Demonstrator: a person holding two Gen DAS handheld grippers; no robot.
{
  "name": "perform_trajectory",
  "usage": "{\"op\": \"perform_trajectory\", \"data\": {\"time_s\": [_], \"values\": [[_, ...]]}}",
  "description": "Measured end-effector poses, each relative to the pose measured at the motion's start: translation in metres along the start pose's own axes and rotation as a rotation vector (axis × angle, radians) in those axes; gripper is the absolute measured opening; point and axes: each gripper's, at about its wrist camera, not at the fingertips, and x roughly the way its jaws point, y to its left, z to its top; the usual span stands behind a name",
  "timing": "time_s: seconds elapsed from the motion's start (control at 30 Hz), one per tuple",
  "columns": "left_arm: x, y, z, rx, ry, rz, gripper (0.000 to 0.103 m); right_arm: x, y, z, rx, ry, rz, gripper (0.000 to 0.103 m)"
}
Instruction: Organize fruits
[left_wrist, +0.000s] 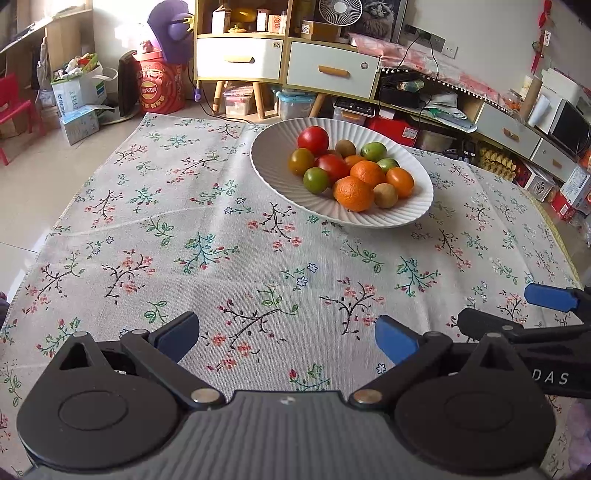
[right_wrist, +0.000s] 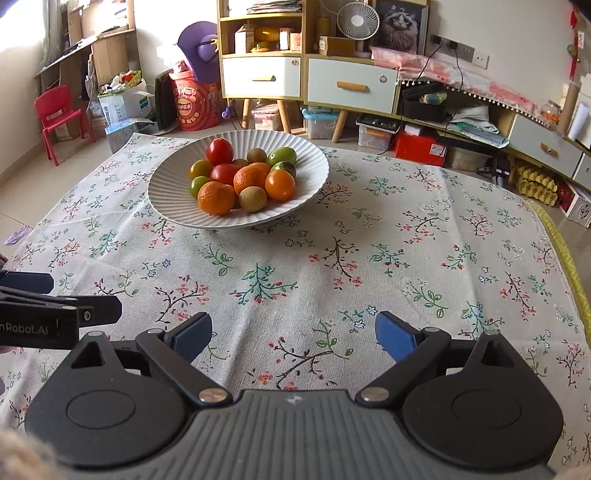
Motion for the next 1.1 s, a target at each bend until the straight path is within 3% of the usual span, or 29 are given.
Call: {"op": "perform_trajectory", "data": {"time_s": [0.57, 1.1], "values": [[-0.002, -0.008, -0.004, 0.013, 0.018, 0.055, 0.098, -0.002, 0.001, -0.006, 0.048, 0.031, -0.032, 0.102], [-0.002, -0.011, -0.008, 0.033, 0.011, 0.093, 0.098, -0.002, 0.006, -0.006, 0.036, 0.022, -0.072, 0.102]]}}
